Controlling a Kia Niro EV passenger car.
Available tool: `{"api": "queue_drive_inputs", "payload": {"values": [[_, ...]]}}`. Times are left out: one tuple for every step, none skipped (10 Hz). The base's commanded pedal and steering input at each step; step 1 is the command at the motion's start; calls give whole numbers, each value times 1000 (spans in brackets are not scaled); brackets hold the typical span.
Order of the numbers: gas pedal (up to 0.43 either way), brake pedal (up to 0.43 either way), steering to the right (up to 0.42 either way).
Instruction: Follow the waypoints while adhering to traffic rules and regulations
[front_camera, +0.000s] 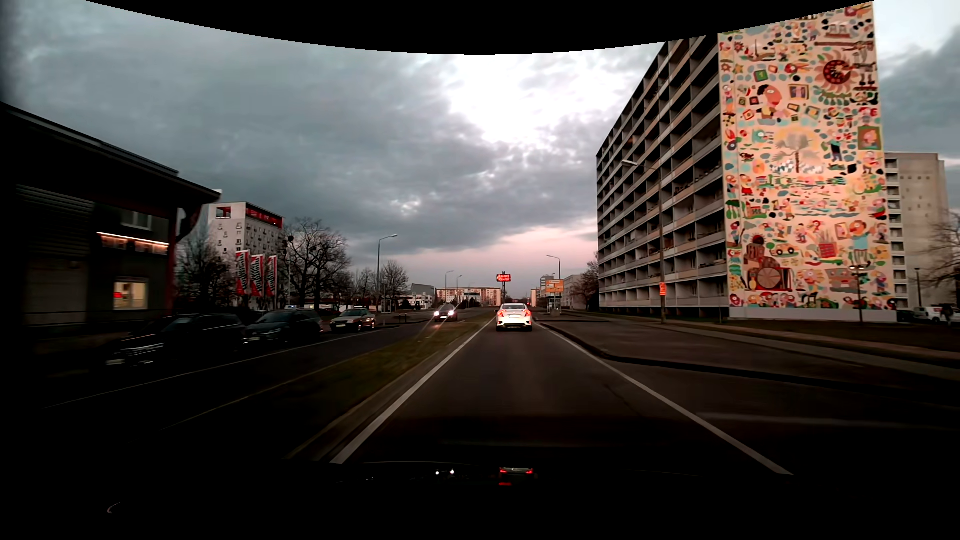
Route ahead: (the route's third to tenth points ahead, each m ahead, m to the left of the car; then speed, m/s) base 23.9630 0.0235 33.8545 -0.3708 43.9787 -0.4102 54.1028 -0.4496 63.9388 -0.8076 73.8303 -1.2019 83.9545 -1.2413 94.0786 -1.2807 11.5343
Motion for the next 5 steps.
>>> {"api": "queue_drive_inputs", "payload": {"values": [[87, 0, 4], [87, 0, 4], [87, 0, 3], [79, 0, 2], [79, 0, 2]]}}
